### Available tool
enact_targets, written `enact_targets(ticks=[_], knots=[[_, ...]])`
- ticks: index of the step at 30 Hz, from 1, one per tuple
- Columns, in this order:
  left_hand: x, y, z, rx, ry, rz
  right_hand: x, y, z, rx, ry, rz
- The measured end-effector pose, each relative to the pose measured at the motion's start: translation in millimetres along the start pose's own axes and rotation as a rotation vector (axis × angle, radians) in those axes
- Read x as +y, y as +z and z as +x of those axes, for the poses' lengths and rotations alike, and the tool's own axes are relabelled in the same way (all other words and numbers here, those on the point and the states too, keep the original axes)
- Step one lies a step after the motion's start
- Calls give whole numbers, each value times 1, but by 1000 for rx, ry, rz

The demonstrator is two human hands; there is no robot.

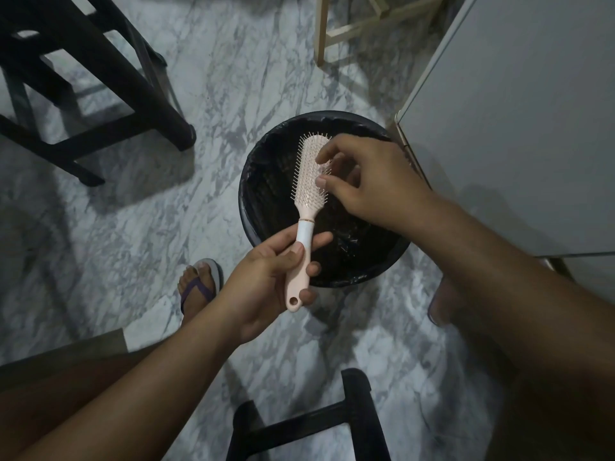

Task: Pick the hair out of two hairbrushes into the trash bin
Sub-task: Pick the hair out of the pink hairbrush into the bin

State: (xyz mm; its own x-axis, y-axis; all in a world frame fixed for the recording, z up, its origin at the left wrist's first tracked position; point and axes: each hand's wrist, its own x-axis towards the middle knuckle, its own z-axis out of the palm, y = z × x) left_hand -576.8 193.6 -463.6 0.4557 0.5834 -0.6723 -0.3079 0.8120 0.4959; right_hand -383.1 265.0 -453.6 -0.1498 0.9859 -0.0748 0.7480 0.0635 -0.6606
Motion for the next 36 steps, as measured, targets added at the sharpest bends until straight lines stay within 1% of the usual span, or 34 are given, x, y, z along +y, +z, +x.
enact_targets(ticks=[2, 6, 9, 11, 13, 15, 17, 19, 20, 22, 27, 30, 34, 36], knots=[[0, 1, -1, -2, 5, 24, 1, -1, 2, -11, 9, -29], [-1, -1, 0, 12, 24, 66, 2, 0, 4, -54, 87, -94], [-2, -1, 1, 38, 11, 75, 1, 9, 3, -51, 76, -143], [-2, -1, 1, 51, 4, 62, 1, 10, 3, -36, 72, -110], [1, -1, 1, 46, 16, 51, 0, 5, 5, -28, 114, -3], [4, -2, 2, 38, 28, 39, 1, -3, 9, 28, 173, 149], [6, -4, 3, 40, 31, 31, 4, -14, 14, 147, 200, 245], [6, -6, 3, 39, 34, 32, 8, -23, 19, 254, 170, 242], [6, -6, 3, 36, 33, 34, 9, -25, 19, 277, 146, 212], [5, -4, 3, 32, 28, 36, 9, -23, 16, 242, 92, 133], [3, -1, 4, 32, 12, 9, 4, -1, 6, 39, -63, -40], [0, 0, 4, 41, 14, 13, 1, -1, 7, -25, -62, -109], [0, 2, 4, 52, 19, 48, -2, -3, 4, -111, -81, -70], [-2, 2, 3, 51, 22, 68, -4, -3, 4, -136, -57, -110]])
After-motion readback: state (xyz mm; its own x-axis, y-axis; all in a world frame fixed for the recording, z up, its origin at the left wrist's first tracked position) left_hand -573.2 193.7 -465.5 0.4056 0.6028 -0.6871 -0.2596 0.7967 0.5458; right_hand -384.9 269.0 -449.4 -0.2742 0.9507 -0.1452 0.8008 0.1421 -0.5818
